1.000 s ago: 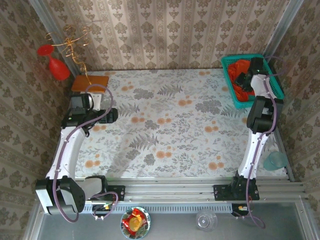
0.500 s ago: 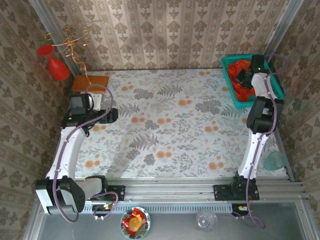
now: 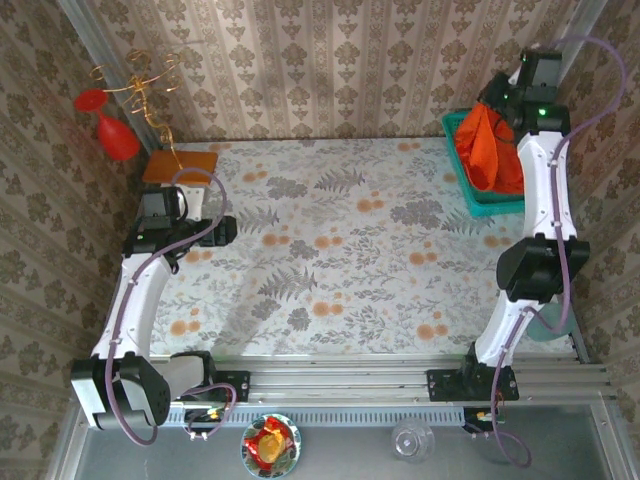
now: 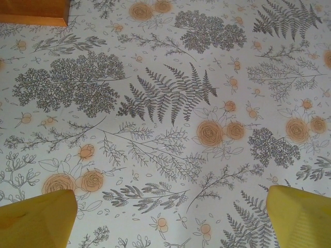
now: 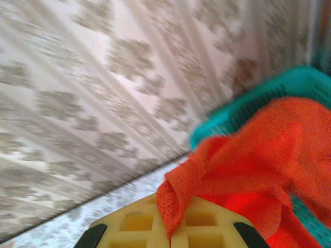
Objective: Fold the inside-out t-shirt
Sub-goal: Pick up the T-shirt from the basket, then flatten out the T-shirt at the center of the table.
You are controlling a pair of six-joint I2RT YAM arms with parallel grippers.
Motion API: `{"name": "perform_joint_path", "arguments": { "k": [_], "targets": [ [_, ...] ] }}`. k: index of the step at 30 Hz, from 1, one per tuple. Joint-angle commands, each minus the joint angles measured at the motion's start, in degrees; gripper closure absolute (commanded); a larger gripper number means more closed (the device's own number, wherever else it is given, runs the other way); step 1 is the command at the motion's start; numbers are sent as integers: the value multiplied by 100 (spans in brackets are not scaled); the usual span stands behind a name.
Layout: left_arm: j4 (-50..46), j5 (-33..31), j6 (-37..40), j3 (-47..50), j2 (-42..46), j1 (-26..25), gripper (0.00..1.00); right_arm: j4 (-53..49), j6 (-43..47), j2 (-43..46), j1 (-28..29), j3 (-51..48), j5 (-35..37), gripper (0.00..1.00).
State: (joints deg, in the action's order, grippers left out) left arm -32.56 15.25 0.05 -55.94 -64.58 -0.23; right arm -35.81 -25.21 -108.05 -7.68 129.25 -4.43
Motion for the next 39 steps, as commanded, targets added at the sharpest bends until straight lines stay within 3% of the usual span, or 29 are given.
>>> {"name": "perform_joint_path", "arguments": {
  "k": [1, 7, 12, 21, 25, 31, 39],
  "targets": [
    [138, 136, 24, 90, 214, 41, 5, -489, 231, 206, 320, 931, 161, 100],
    [350, 248, -101, 118, 460, 31, 5, -1052, 319, 38, 1093, 2938, -5, 100],
    [665, 398, -506, 12, 577, -131, 6, -540, -12, 363, 1746, 2974, -245, 100],
    [1082, 458, -1062, -684, 299, -1327, 6, -2, -423, 452, 2606, 2913, -455, 100],
    [1063, 611, -1262, -917, 257, -1747, 7, -35, -407, 498, 2817, 2278, -513, 100],
    [1158, 744, -1687, -627, 401, -2453, 9, 862, -662, 969, 2904, 67, -693, 100],
    [1043, -348, -1812, -410, 255, -3743, 10, 1546, -1096, 967, 3031, -1303, -996, 100]
  ]
}}
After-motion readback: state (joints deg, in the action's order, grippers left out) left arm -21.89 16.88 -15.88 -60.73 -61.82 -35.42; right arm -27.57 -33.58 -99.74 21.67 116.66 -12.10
